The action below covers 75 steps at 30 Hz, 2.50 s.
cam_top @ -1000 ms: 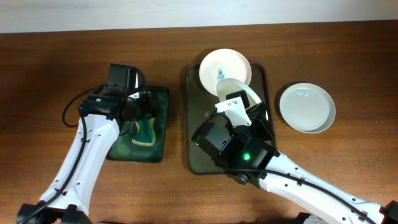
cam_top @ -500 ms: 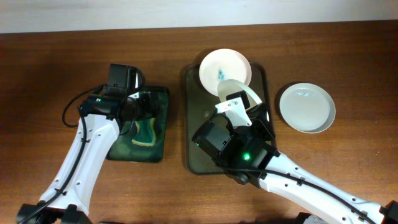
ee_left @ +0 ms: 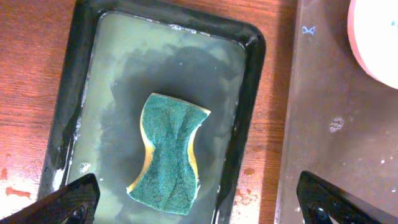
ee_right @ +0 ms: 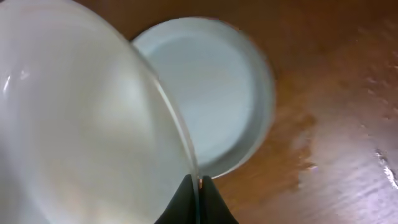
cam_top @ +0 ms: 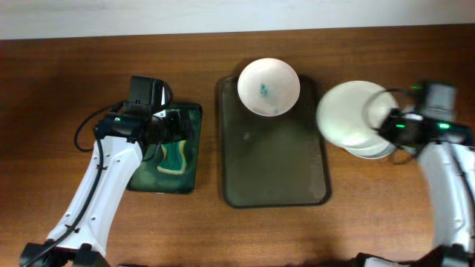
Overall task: Clean dirty plates on tray and stack at the side
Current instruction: 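Grasp the last stained plate with the right gripper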
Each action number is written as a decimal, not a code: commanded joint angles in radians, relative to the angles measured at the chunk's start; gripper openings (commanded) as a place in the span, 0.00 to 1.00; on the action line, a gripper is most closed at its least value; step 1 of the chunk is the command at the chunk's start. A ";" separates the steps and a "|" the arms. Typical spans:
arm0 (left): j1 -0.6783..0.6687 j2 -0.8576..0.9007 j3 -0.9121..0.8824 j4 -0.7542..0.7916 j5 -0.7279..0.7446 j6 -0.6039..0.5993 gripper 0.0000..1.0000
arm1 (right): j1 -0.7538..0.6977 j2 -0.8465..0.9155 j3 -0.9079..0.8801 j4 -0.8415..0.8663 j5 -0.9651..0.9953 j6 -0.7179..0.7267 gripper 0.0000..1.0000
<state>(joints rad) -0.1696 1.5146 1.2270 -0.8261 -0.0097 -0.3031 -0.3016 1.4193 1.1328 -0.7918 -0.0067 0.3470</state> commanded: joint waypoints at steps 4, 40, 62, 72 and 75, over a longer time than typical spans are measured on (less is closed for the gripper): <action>0.005 -0.015 0.013 0.002 0.007 0.005 0.99 | -0.253 0.244 0.018 0.013 -0.216 0.005 0.05; 0.005 -0.015 0.013 0.002 0.007 0.006 0.99 | 0.422 0.269 -0.103 0.029 -0.229 0.238 0.30; 0.007 0.228 0.052 -0.047 0.048 0.081 0.56 | 0.422 0.013 -0.041 0.030 -0.199 -0.175 0.33; 0.007 0.239 -0.179 0.162 0.048 0.066 0.00 | 0.324 0.014 -0.041 -0.013 -0.121 -0.065 0.41; 0.007 0.239 -0.031 0.020 0.047 0.067 0.39 | 0.272 0.014 -0.041 -0.042 -0.166 -0.076 0.41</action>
<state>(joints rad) -0.1619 1.7512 1.0958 -0.7444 0.0246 -0.2321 -0.0135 1.4281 1.0775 -0.8219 -0.1524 0.2619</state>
